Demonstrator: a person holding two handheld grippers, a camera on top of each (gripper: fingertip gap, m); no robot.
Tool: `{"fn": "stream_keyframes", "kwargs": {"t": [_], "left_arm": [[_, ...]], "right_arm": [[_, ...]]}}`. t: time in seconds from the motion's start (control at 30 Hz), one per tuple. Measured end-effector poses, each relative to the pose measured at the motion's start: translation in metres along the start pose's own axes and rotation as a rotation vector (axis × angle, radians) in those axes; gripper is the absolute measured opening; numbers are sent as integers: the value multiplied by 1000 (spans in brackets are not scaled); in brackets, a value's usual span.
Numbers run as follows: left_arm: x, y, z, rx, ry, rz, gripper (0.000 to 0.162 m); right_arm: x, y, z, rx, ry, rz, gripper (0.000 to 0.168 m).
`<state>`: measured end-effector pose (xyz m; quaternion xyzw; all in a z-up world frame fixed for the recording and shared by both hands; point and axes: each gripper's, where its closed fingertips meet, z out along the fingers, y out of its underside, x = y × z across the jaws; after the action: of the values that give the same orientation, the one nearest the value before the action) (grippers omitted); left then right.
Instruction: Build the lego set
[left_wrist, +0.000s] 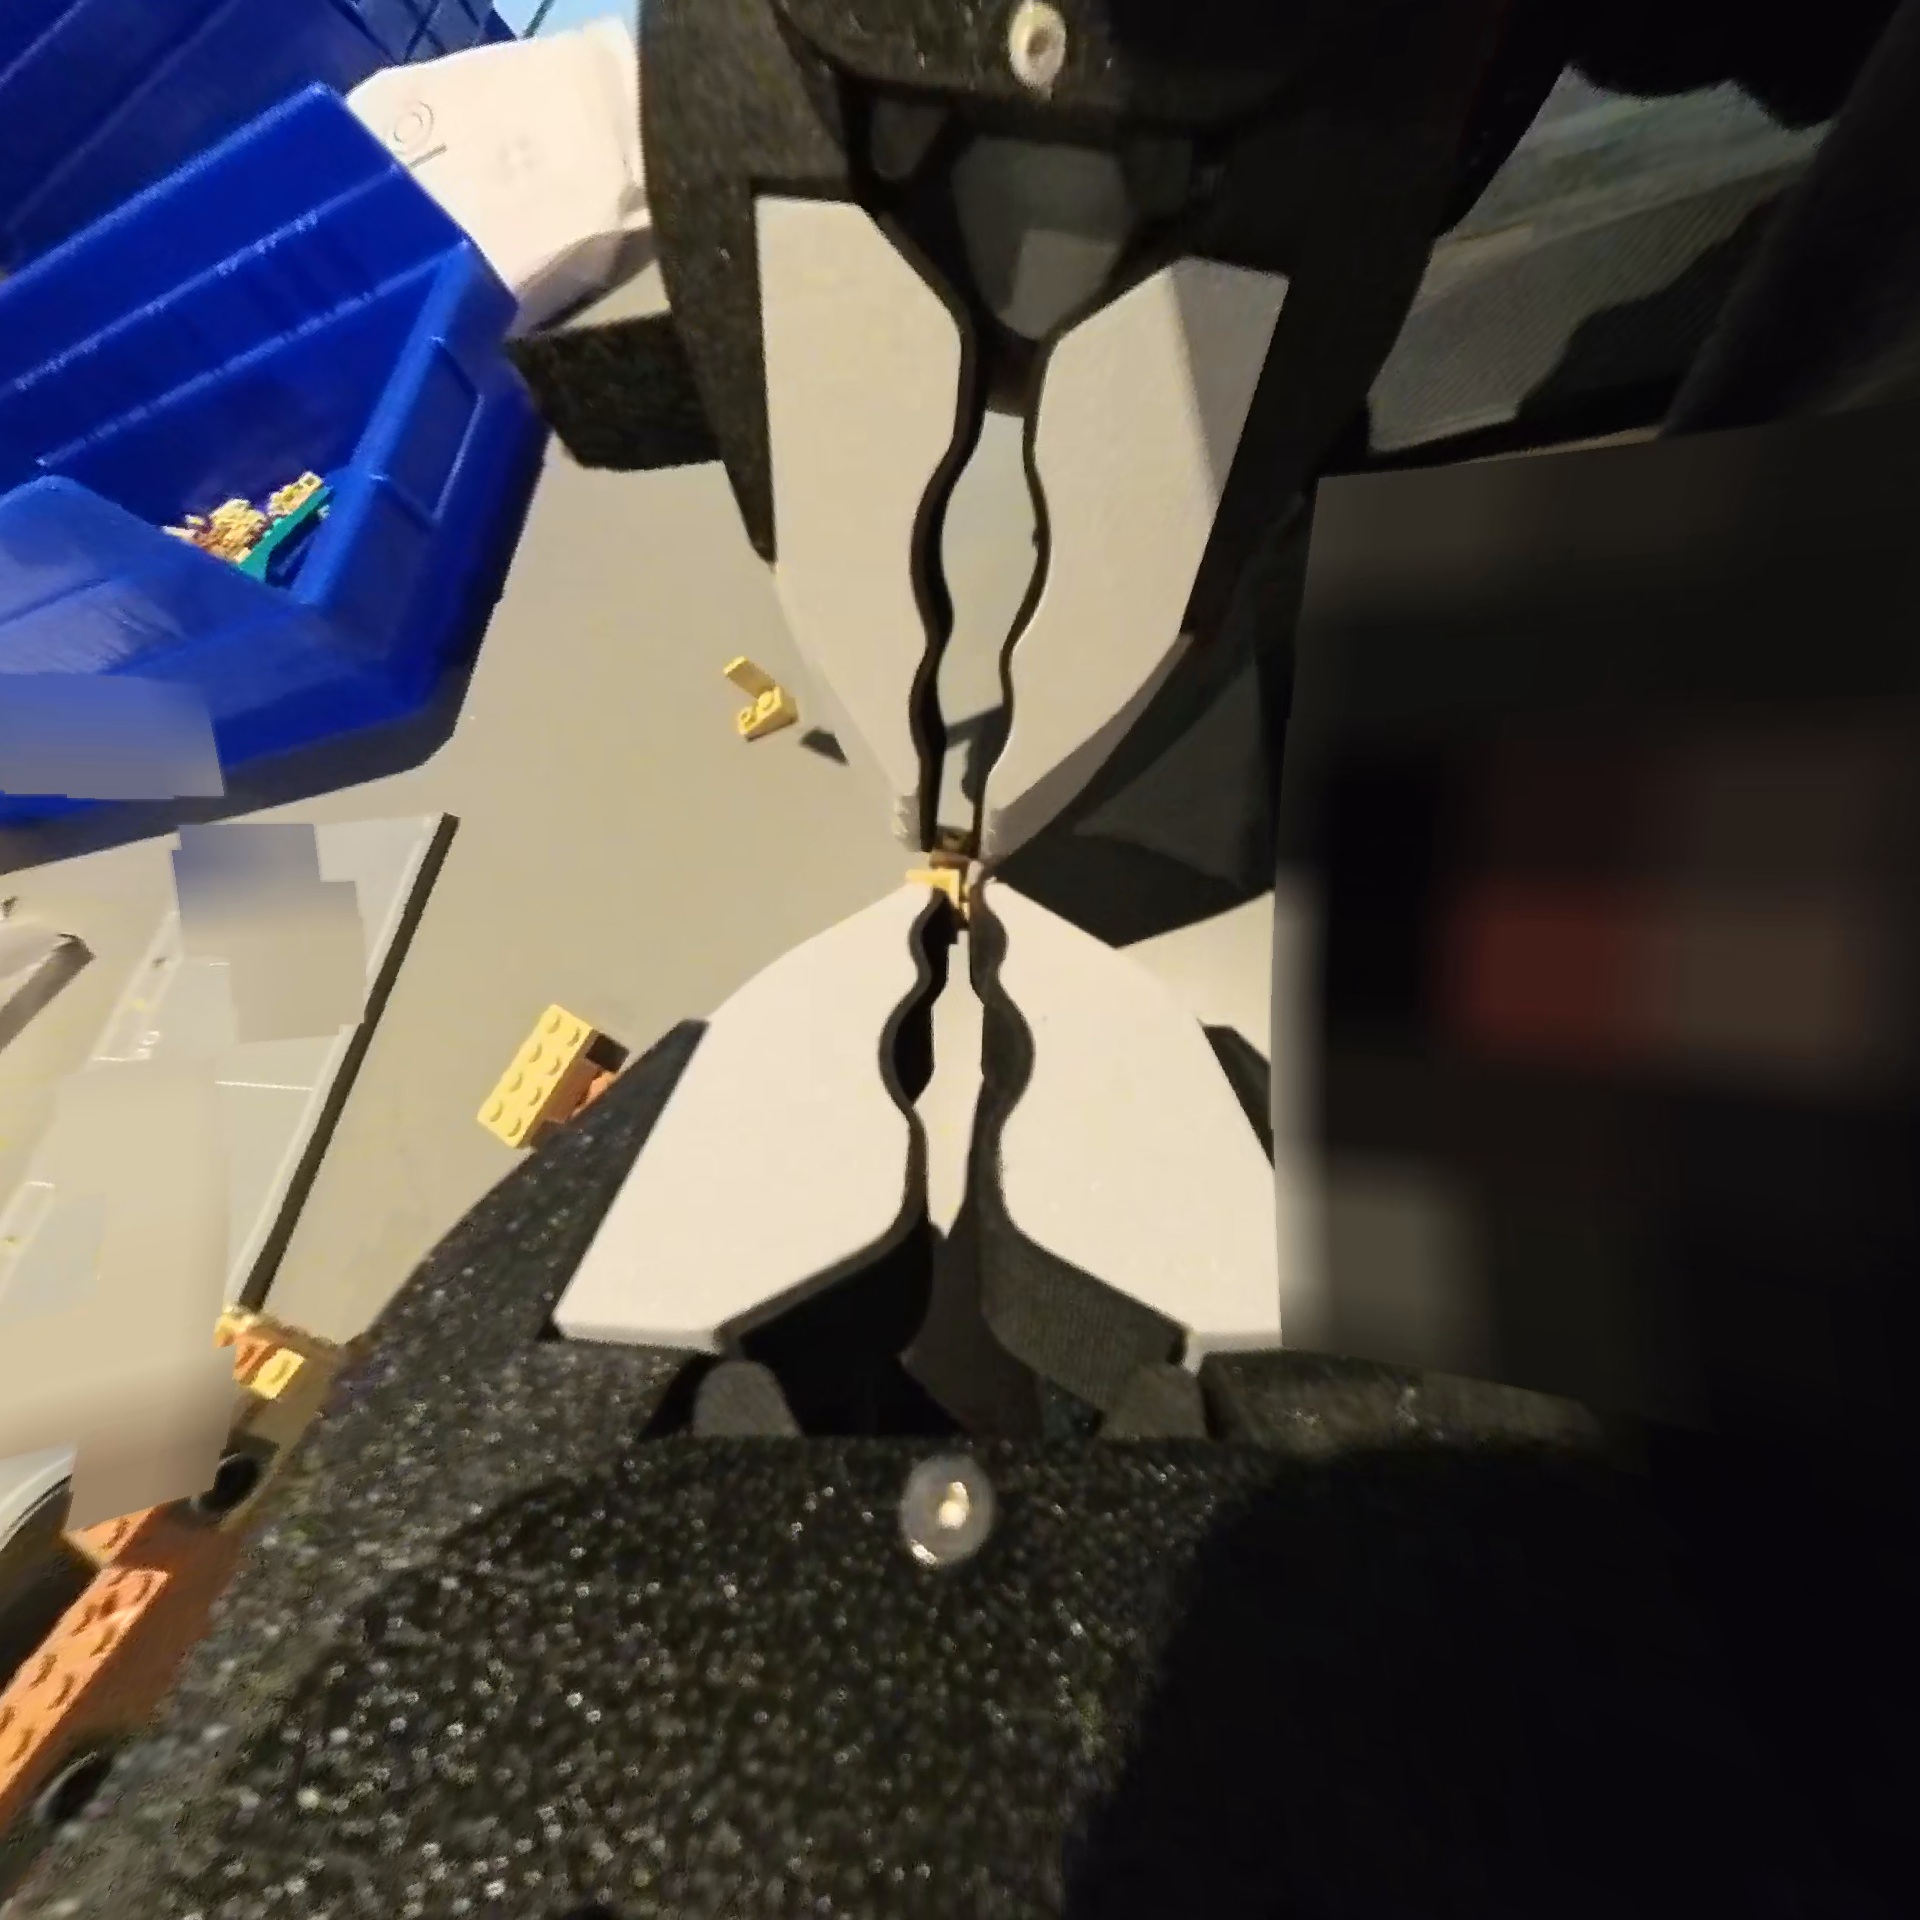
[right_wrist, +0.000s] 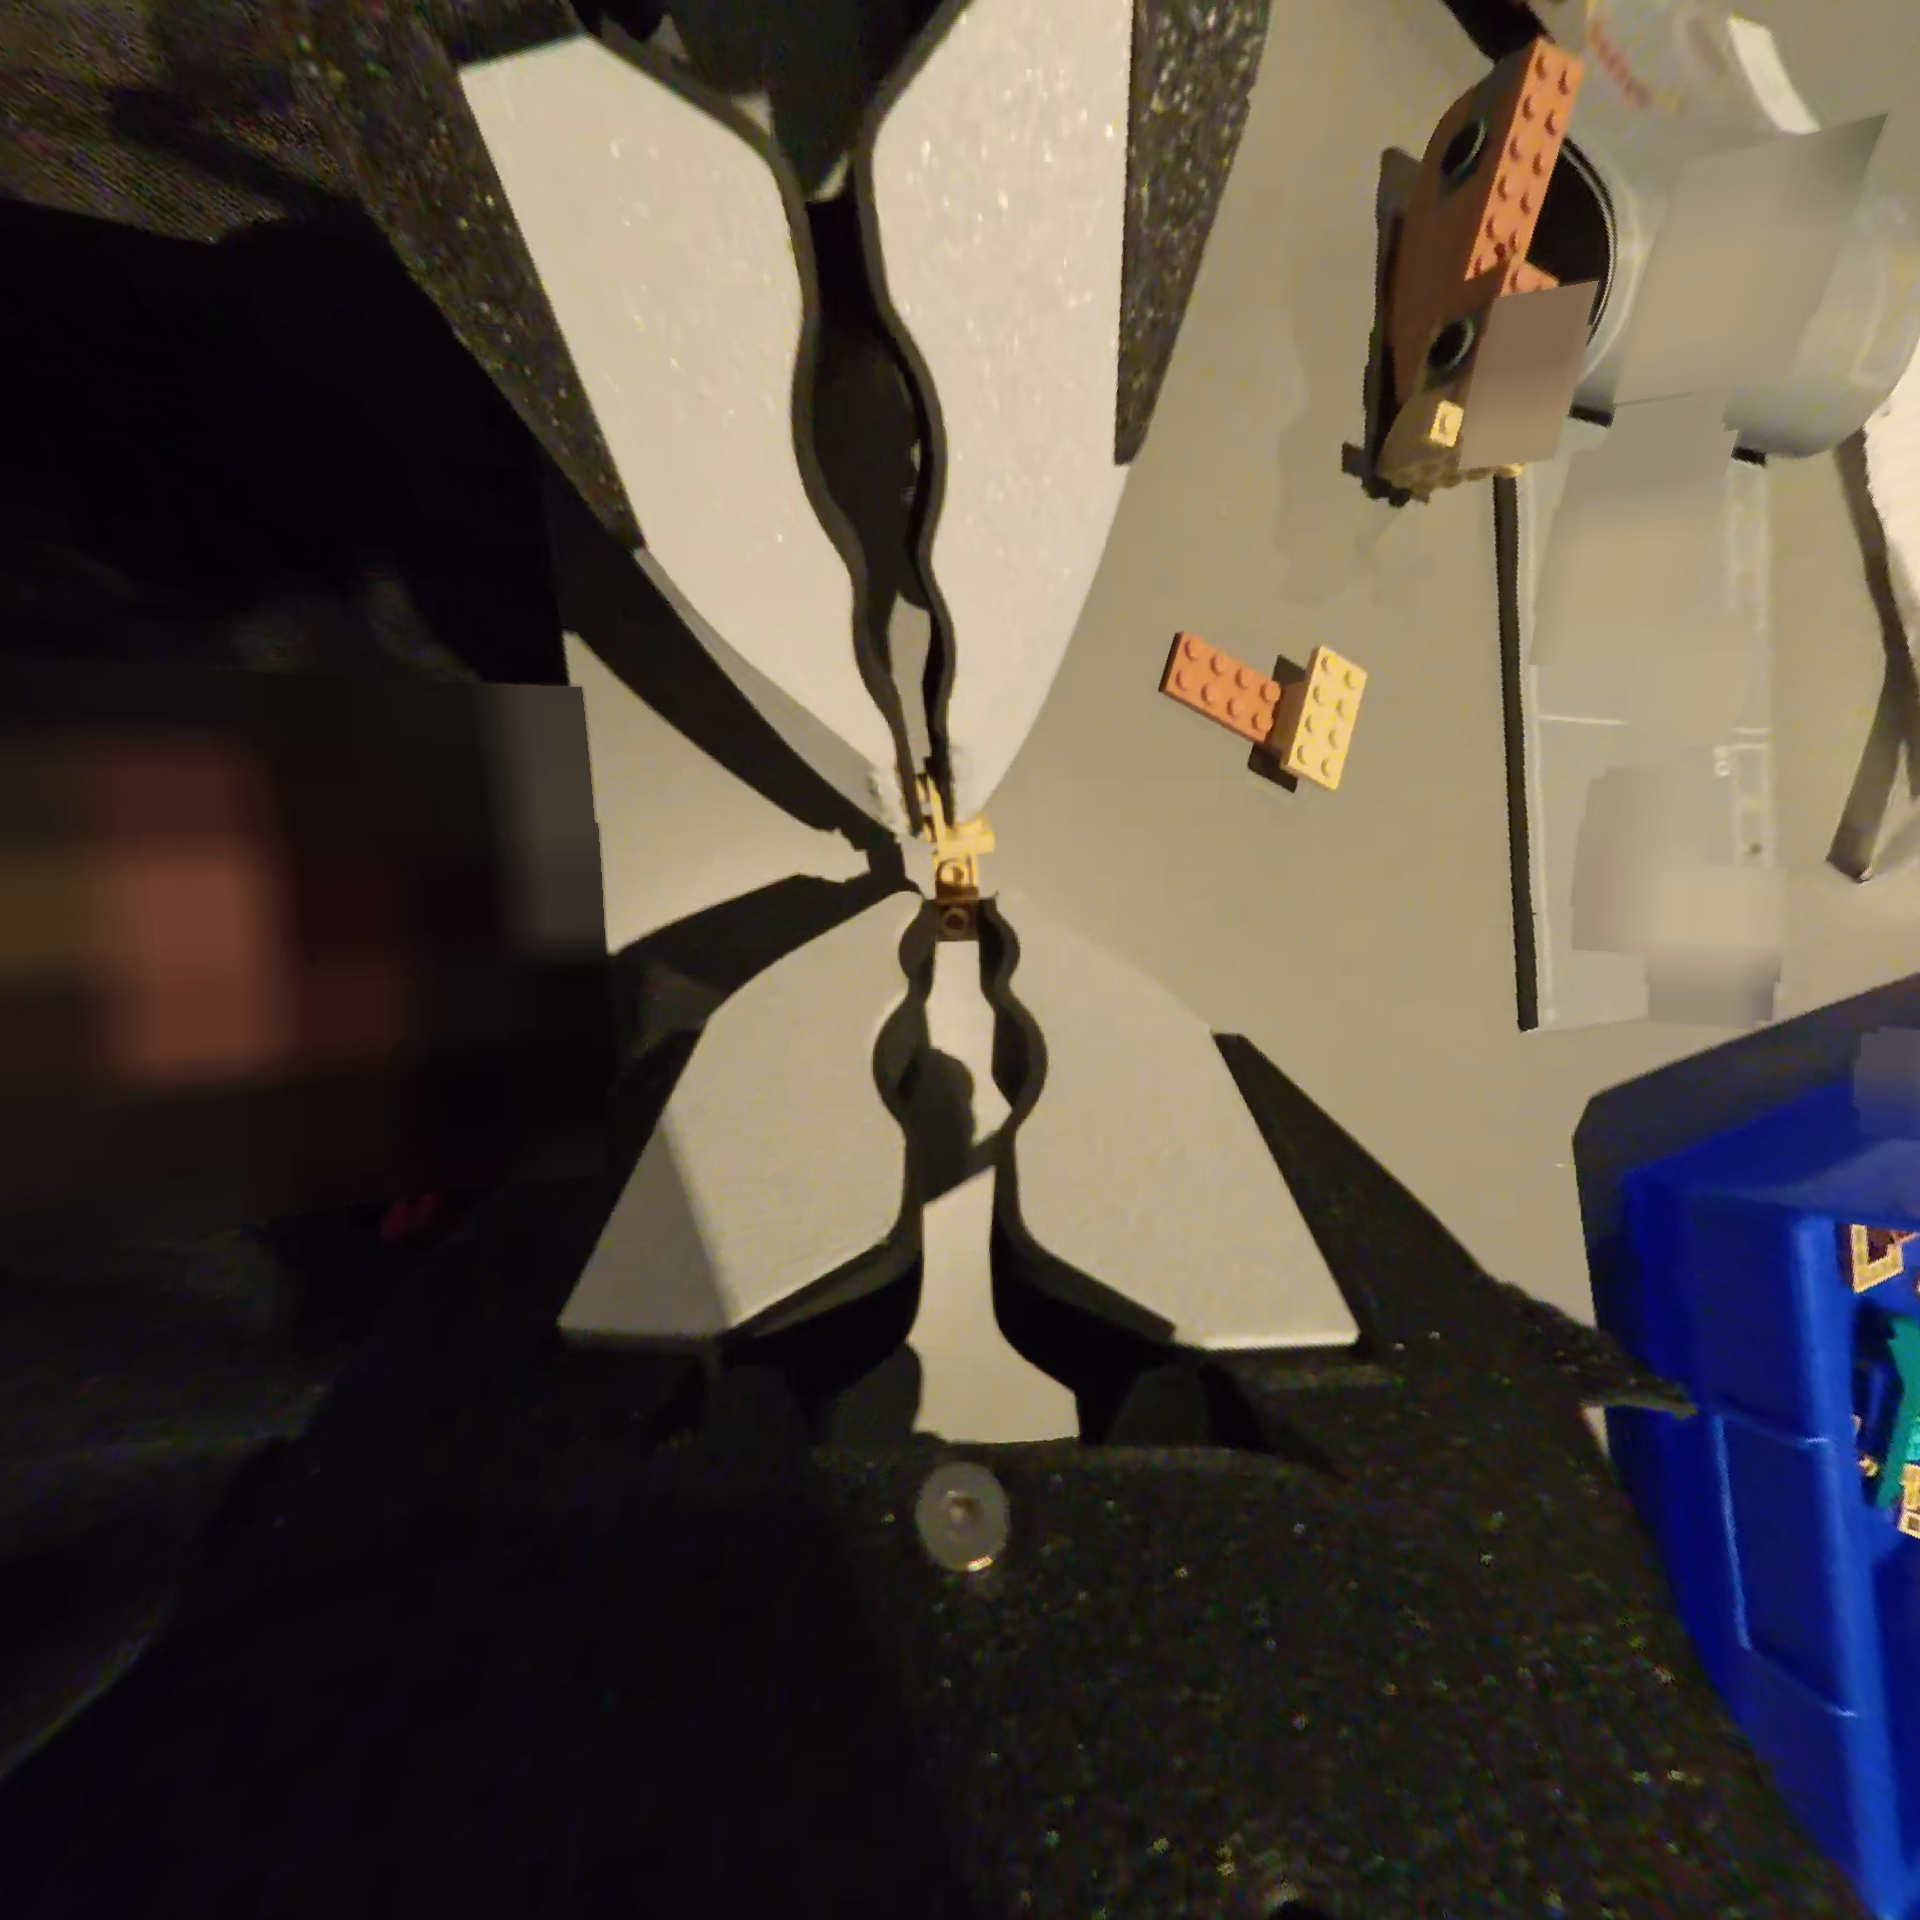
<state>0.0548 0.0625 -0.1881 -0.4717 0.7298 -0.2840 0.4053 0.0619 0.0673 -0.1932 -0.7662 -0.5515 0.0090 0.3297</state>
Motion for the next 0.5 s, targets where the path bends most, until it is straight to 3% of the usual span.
{"fn": "stream_keyframes", "kwargs": {"t": [0.5], "left_arm": [[5, 9, 4, -83, 0, 61, 3]], "right_arm": [[-5, -9, 3, 82, -38, 39, 4]]}}
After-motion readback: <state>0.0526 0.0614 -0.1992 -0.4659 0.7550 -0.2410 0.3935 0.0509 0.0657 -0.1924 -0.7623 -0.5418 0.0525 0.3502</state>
